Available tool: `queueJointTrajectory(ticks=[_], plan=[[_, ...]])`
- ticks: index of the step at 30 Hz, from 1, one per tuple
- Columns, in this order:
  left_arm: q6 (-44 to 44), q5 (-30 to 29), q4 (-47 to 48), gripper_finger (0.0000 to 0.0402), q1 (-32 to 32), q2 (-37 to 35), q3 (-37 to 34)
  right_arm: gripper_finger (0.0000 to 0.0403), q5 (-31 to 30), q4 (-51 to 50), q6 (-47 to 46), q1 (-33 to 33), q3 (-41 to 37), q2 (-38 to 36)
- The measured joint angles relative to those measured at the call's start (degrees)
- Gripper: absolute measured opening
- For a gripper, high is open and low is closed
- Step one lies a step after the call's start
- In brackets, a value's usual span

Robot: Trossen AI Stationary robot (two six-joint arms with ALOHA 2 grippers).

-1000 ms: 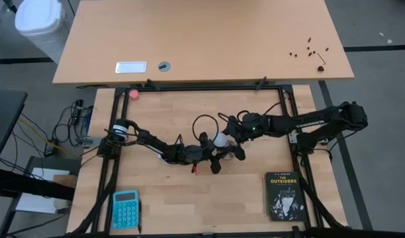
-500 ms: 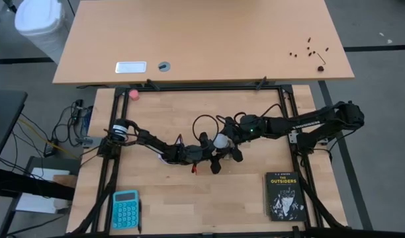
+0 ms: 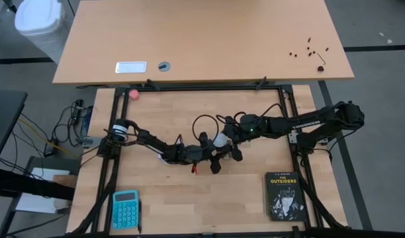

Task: Screw lightbulb
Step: Insert the white lightbulb into the silver lamp

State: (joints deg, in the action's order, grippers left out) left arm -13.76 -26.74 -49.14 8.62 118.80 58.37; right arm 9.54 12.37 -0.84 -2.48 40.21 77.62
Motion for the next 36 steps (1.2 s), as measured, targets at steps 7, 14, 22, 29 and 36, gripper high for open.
queueJointTrajectory(ticks=[7,14,22,29,36], plan=[[0.0,0.07,-0.29,0.0188,0.0,0.0,0.0,0.0215,-0.03,-0.21,0.0,0.07,0.0,0.0],[0.0,0.06,-0.24,0.0188,0.02,0.0,0.0,0.0201,0.39,-1.21,-0.02,0.11,-0.02,-1.51],[0.0,0.04,-0.44,0.0188,0.04,0.0,0.0,0.0188,0.14,-0.64,-0.9,0.11,-2.84,-5.0],[-0.01,0.03,-0.97,0.0188,0.04,-0.02,0.0,0.0185,-2.05,16.0,-1.75,0.98,-10.38,-4.43],[0.0,0.07,-2.41,0.0188,0.04,-0.02,0.0,0.0185,-4.13,19.58,-0.97,1.76,-11.73,-1.45]])
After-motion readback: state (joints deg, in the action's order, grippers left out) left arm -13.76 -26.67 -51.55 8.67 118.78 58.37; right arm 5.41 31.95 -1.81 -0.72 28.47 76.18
